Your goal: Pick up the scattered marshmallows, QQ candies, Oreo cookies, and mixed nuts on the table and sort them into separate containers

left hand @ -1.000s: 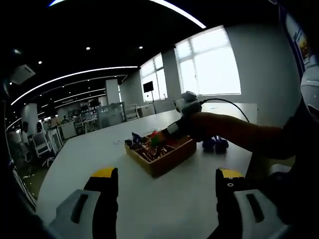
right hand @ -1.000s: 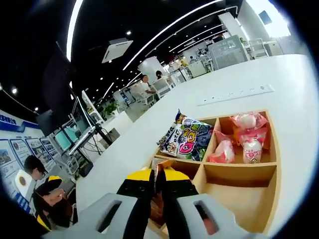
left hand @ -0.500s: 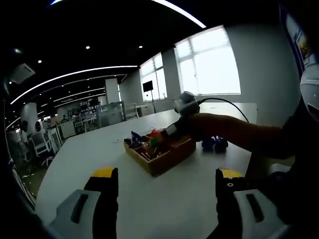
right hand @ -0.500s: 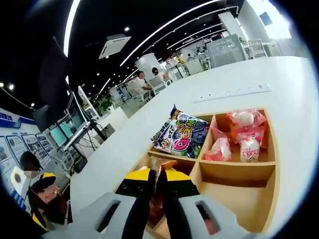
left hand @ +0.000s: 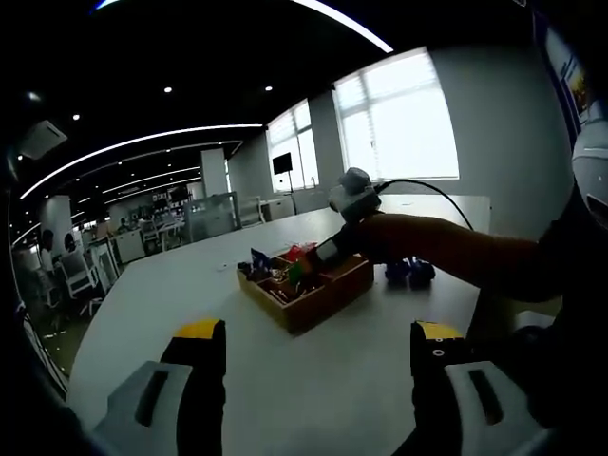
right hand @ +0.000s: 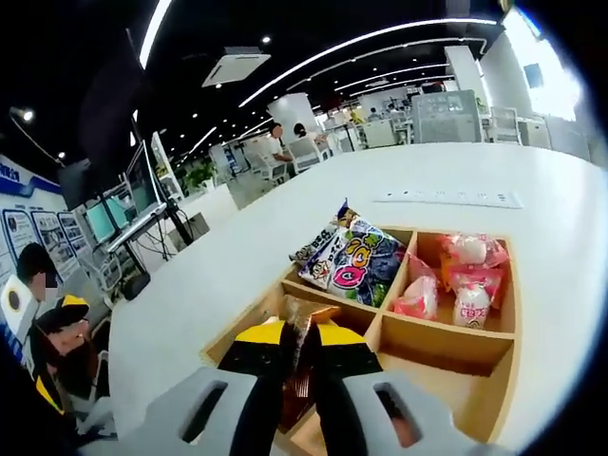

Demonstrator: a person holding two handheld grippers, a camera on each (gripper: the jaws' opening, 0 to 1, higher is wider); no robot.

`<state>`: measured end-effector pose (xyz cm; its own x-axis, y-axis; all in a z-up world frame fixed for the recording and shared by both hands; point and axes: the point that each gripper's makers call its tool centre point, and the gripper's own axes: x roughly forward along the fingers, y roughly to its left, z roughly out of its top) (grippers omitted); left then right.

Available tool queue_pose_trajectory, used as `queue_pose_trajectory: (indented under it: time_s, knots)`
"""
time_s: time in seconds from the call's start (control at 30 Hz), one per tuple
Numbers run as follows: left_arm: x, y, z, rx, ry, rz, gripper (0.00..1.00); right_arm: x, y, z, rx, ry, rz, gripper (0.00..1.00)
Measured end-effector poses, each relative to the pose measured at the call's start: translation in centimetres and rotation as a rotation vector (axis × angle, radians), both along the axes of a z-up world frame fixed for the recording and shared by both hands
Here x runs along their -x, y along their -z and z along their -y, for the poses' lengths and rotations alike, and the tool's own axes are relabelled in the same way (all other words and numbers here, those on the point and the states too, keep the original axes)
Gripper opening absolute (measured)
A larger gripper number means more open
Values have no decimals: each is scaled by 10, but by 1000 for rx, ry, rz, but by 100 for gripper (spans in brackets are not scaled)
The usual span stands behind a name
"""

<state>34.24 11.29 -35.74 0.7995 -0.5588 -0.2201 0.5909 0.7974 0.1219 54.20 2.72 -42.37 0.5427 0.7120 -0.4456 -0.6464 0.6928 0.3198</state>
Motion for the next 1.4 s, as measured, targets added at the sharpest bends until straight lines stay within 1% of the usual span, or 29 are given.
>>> queue_pose_trajectory:
  time_s: [0.27, 0.33, 0.4, 0.53, 0.73, 0.8, 0.83, 0.87, 0.9, 1.0, 1.13, 1.2, 1.33, 1.4]
  knots:
    - [0, 0, 1, -2, 0, -2, 83, 1, 0, -1, 76, -17, 61, 8]
    - [0, 0, 1, -2, 0, -1, 83, -1, -1, 0, 117, -39, 121, 10]
    - [0, 0, 1, -2, 0, 0, 83, 1, -1, -1, 115, -41, 129, 10]
    - [0, 1, 1, -5, 1, -3, 83, -3, -1, 3, 163, -23, 178, 17]
    - [1, 1, 1, -3, 0, -4, 83, -5, -1, 5, 198, -17, 211, 22]
    - [1, 1, 1, -2, 1, -3, 83, -5, -2, 5, 222, -26, 243, 22]
    - [1, 1, 1, -2, 1, -3, 83, -7, -3, 8, 266, -38, 286, 19]
    - [1, 1, 1, -2, 1, -3, 83, -4, -2, 8, 302, -60, 311, 18]
    - [1, 1, 1, -3, 2, -2, 83, -1, -2, 5, 283, -53, 303, 17]
    - [1, 2, 1, -2, 2, -4, 83, 2, -3, 5, 289, -54, 308, 17]
    - [1, 1, 0, -2, 1, -2, 83, 8, -3, 8, 247, -28, 268, 17]
    - [1, 0, 0, -2, 1, -1, 83, 4, -2, 9, 237, -23, 259, 18]
    - [1, 0, 0, -3, 1, 1, 83, 4, -3, 12, 222, 2, 252, 24]
    - [1, 0, 0, -10, 0, -3, 82, -2, -3, 16, 221, 18, 252, 28]
